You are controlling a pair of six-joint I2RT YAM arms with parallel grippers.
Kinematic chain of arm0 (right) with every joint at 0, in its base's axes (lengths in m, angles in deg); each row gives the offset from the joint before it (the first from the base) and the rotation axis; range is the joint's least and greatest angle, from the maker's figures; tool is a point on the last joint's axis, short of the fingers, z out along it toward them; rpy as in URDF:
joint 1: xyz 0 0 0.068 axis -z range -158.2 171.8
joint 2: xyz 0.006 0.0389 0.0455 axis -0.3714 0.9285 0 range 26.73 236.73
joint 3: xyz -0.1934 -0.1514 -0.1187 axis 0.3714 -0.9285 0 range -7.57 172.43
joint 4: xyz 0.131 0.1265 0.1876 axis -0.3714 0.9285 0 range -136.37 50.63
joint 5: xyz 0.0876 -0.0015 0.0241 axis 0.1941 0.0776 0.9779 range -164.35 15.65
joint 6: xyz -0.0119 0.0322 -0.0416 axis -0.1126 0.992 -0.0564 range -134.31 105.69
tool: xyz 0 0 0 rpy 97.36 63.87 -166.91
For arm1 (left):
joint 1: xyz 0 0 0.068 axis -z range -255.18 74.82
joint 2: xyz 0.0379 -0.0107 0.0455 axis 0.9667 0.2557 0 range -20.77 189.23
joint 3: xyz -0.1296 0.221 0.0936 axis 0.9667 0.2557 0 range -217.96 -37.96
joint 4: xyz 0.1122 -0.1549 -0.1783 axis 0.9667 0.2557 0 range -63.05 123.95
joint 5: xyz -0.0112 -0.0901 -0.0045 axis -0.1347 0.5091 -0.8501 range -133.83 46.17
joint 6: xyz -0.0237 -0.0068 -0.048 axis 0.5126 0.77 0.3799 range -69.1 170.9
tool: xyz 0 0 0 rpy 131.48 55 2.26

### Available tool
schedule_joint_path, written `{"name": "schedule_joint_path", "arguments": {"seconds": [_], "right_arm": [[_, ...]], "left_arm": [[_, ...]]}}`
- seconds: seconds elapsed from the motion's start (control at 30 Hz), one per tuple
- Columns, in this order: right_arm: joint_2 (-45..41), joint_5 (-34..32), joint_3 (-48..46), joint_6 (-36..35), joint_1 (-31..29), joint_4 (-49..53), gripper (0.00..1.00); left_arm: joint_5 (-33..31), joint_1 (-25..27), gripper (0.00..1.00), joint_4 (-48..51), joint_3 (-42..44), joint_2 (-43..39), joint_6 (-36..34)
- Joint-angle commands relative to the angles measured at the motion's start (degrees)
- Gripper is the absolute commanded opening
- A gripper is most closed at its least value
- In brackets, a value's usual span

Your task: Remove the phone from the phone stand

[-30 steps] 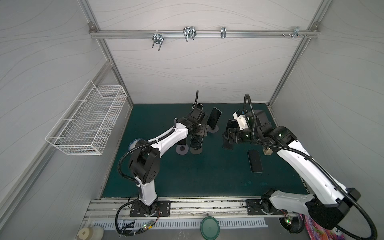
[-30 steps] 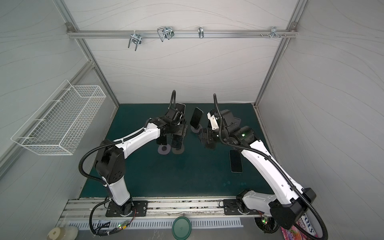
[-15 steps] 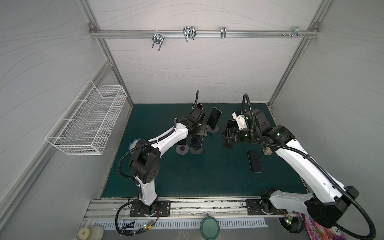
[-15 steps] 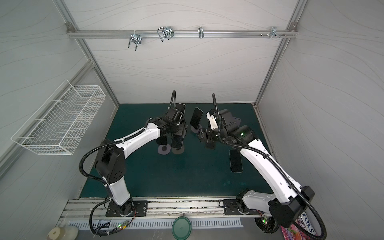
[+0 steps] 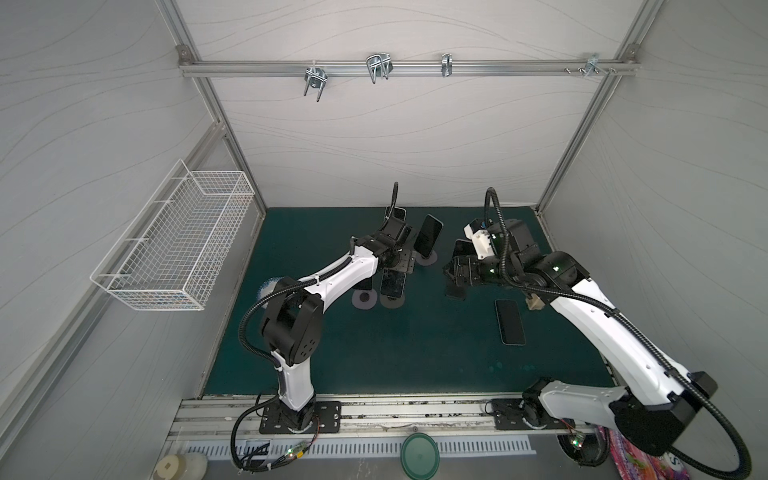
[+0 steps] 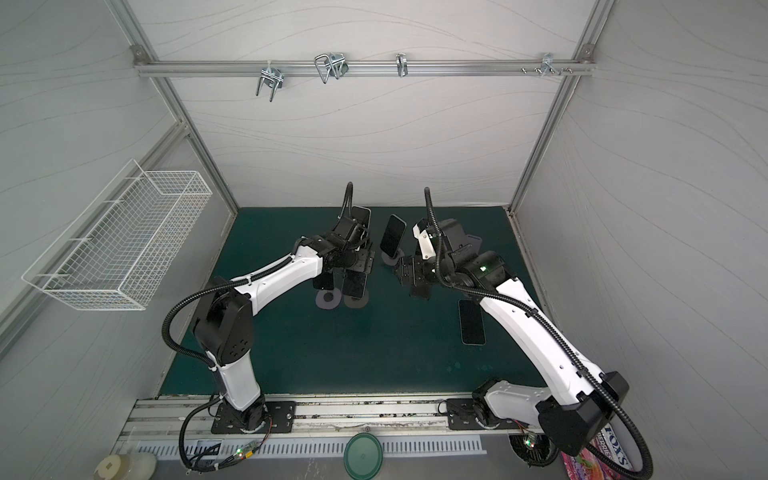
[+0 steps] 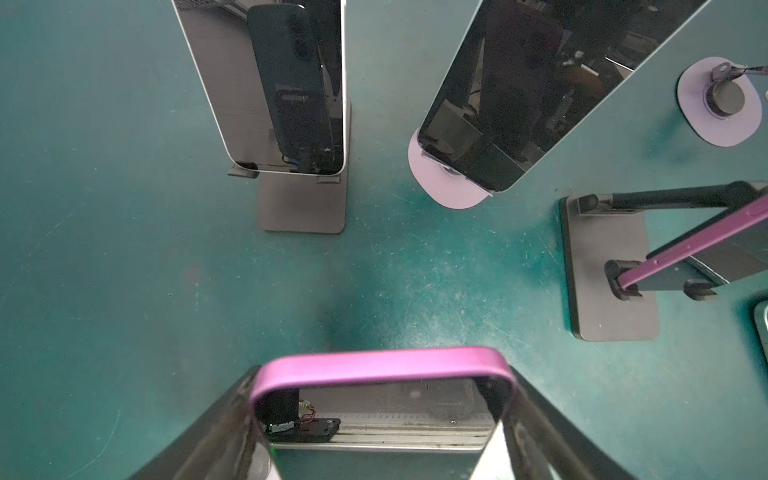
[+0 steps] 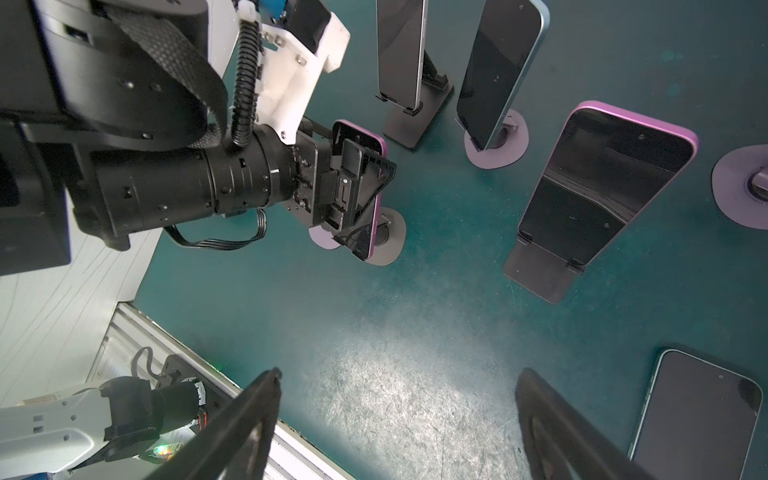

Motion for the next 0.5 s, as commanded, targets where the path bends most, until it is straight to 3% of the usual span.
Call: {"name": "schedule_joint_path", "arguments": {"seconds": [0.0, 0.47], "right_arm": [[-0.9, 0.67, -0.74, -0.36, -0.35, -0.37, 0.9], [-1.0, 0.54, -1.03, -0.46, -0.38, -0.52, 0.9]], "left_arm": [[-1.0, -0.14, 0.87, -0.21, -1.03, 1.12, 0.05], [-1.45, -0.12, 0.87, -0.77, -0.68, 2.19, 0.46]]}}
